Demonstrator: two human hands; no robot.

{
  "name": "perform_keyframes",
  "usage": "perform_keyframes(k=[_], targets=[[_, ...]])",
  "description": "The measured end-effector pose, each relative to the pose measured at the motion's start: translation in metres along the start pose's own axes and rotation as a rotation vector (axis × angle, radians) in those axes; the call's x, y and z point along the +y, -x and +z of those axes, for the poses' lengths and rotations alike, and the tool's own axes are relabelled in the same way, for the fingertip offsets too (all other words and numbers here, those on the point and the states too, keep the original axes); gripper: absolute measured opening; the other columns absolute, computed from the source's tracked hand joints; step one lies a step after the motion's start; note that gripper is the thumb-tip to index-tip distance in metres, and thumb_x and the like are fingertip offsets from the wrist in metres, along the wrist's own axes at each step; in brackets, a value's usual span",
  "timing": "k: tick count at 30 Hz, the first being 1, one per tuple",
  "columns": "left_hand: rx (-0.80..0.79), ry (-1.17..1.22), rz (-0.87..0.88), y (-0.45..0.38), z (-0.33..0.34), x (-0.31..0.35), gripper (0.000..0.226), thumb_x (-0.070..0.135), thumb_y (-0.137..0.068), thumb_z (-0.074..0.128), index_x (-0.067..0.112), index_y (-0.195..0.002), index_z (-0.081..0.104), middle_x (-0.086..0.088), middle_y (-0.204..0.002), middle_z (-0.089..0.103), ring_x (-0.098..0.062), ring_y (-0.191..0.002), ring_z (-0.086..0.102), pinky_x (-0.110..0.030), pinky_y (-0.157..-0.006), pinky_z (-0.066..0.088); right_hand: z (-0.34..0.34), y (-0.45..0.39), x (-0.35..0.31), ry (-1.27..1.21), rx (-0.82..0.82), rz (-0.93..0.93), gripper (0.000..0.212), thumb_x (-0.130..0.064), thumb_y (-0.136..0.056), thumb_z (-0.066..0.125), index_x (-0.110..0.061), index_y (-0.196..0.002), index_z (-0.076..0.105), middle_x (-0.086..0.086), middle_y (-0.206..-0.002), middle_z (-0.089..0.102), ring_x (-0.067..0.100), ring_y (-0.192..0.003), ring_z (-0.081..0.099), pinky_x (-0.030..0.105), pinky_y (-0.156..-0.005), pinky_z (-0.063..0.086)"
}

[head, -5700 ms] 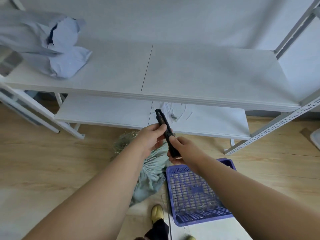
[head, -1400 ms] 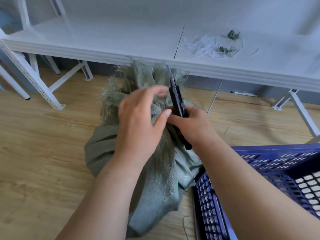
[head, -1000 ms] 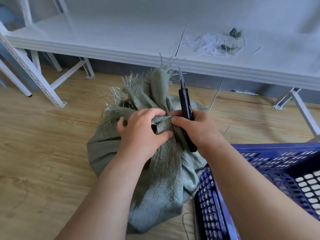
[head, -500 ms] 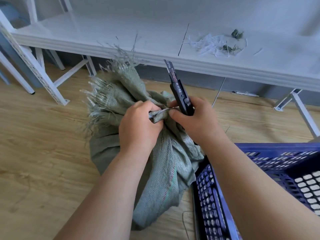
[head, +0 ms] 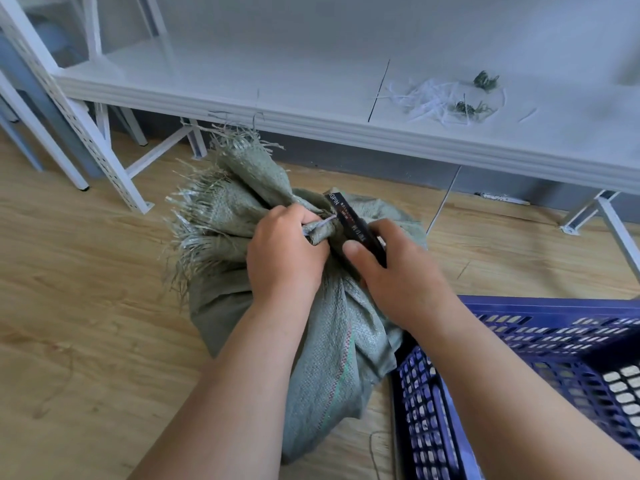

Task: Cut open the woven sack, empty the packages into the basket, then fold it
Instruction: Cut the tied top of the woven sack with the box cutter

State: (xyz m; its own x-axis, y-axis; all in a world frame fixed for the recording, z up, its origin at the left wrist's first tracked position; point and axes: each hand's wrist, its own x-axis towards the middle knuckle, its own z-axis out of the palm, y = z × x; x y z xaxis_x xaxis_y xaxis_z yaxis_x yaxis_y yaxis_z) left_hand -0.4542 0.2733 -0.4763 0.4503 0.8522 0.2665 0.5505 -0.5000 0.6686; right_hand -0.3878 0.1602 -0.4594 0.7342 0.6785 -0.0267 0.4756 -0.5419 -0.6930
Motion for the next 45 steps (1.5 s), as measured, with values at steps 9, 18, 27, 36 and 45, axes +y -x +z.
perform_keyframes(k=[9, 18, 27, 36, 45], targets=[[0.015, -0.021, 0.015, 0.001, 0.001, 0.002, 0.019, 0.022, -0.076, 0.069, 0.026, -0.095, 0.069, 0.006, -0.096, 0.061, -0.020, -0.096, 0.057, -0.033, -0.077, 0.043, -0.012, 0.010, -0.011, 0.251, 0.021, -0.030, 0.030, -0.035, -0.099, 0.035, -0.038, -0.129, 0.039, 0.002, -0.106, 0.067, 0.031, -0.095, 0.060, 0.036, -0.071, 0.045], [0.025, -0.078, 0.059, 0.000, 0.005, 0.002, 0.020, 0.019, -0.075, 0.069, 0.023, -0.095, 0.068, 0.004, -0.096, 0.060, -0.022, -0.100, 0.055, -0.035, -0.077, 0.042, -0.019, 0.012, -0.017, 0.401, 0.013, -0.032, 0.034, -0.030, -0.101, 0.031, -0.038, -0.134, 0.033, 0.004, -0.108, 0.065, 0.029, -0.097, 0.059, 0.033, -0.067, 0.038], [0.023, -0.085, 0.076, -0.003, 0.006, 0.001, 0.022, 0.018, -0.073, 0.070, 0.023, -0.094, 0.067, 0.004, -0.097, 0.060, -0.022, -0.101, 0.055, -0.035, -0.077, 0.042, -0.015, 0.014, -0.021, 0.391, 0.009, -0.027, 0.026, -0.029, -0.100, 0.031, -0.030, -0.126, 0.035, 0.005, -0.096, 0.064, 0.029, -0.081, 0.049, 0.033, -0.066, 0.035], [0.002, -0.062, 0.046, -0.005, 0.003, 0.001, 0.020, 0.018, -0.074, 0.069, 0.025, -0.092, 0.067, 0.006, -0.095, 0.059, -0.021, -0.096, 0.057, -0.032, -0.072, 0.041, -0.014, 0.016, -0.022, 0.359, 0.042, -0.036, 0.023, -0.030, -0.100, 0.031, -0.032, -0.123, 0.037, -0.001, -0.082, 0.051, 0.027, -0.077, 0.050, 0.034, -0.065, 0.042], [-0.001, -0.036, 0.050, -0.004, 0.002, 0.004, 0.021, 0.016, -0.071, 0.068, 0.026, -0.090, 0.069, 0.007, -0.094, 0.062, -0.020, -0.094, 0.059, -0.032, -0.074, 0.045, -0.010, 0.013, -0.021, 0.346, 0.031, -0.005, 0.023, -0.030, -0.101, 0.032, -0.029, -0.123, 0.038, 0.004, -0.094, 0.062, 0.027, -0.076, 0.044, 0.034, -0.066, 0.037]])
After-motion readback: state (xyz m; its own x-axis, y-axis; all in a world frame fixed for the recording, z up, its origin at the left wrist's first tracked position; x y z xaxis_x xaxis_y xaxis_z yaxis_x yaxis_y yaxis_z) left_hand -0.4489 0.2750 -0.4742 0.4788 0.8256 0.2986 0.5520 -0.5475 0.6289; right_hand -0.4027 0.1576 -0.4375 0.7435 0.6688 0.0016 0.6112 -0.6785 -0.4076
